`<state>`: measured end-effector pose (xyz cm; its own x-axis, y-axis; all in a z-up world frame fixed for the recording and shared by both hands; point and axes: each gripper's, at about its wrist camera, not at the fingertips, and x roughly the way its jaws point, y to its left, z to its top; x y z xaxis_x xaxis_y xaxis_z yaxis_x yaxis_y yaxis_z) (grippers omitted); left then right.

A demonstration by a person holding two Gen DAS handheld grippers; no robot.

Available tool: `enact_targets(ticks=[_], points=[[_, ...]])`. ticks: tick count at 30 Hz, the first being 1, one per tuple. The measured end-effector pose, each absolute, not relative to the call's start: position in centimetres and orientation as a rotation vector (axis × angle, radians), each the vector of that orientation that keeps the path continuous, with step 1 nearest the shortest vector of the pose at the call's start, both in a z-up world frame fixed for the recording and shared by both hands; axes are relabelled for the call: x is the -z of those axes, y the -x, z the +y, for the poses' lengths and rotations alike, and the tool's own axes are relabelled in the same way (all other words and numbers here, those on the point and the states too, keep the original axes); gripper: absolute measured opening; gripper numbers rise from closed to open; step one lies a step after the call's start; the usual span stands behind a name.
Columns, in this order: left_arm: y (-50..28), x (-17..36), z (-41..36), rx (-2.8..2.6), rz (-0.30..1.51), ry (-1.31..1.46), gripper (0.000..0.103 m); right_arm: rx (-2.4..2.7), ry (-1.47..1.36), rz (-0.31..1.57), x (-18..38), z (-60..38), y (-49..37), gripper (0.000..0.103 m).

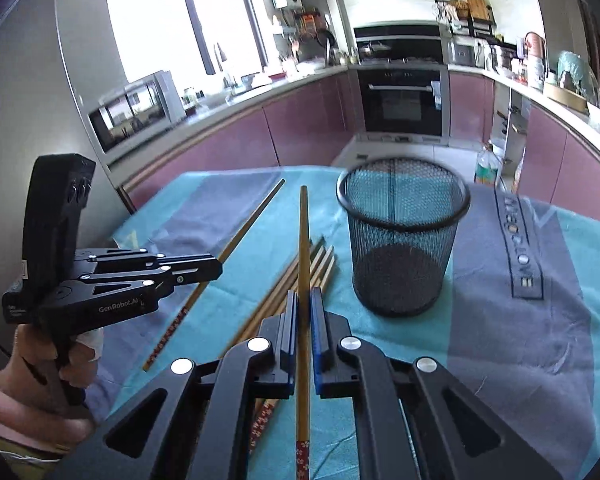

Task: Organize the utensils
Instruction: 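Grasp one wooden chopstick with the left tool while the right tool grasps another, then lift both held chopsticks upright and carry them over the black mesh cup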

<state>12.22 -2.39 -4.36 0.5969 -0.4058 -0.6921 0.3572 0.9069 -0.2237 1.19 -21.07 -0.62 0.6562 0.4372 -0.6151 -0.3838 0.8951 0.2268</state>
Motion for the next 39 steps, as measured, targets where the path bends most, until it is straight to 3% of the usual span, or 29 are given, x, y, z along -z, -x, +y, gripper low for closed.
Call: enact_targets(ticks=[11, 19, 31, 39], points=[[-10.6, -6.1, -3.1, 0.601, 0.599, 0.148, 0.008, -0.502, -0.154, 0.517, -5.5, -23.7, -0.7, 0.005], [-12.7, -10.6, -6.6, 0.624, 0.487, 0.184, 0.008, -0.490, -0.131, 0.420, -9.6, -25.2, -2.3, 0.005], [-17.7, -12.6, -13.5, 0.581, 0.380, 0.199, 0.008, -0.407, -0.099, 0.350, -12.1, -28.1, -5.9, 0.005], [-21.4, -8.7, -18.5, 0.521, 0.417, 0.148, 0.008, -0.407, -0.097, 0.451, -8.9, -28.0, -9.3, 0.005]])
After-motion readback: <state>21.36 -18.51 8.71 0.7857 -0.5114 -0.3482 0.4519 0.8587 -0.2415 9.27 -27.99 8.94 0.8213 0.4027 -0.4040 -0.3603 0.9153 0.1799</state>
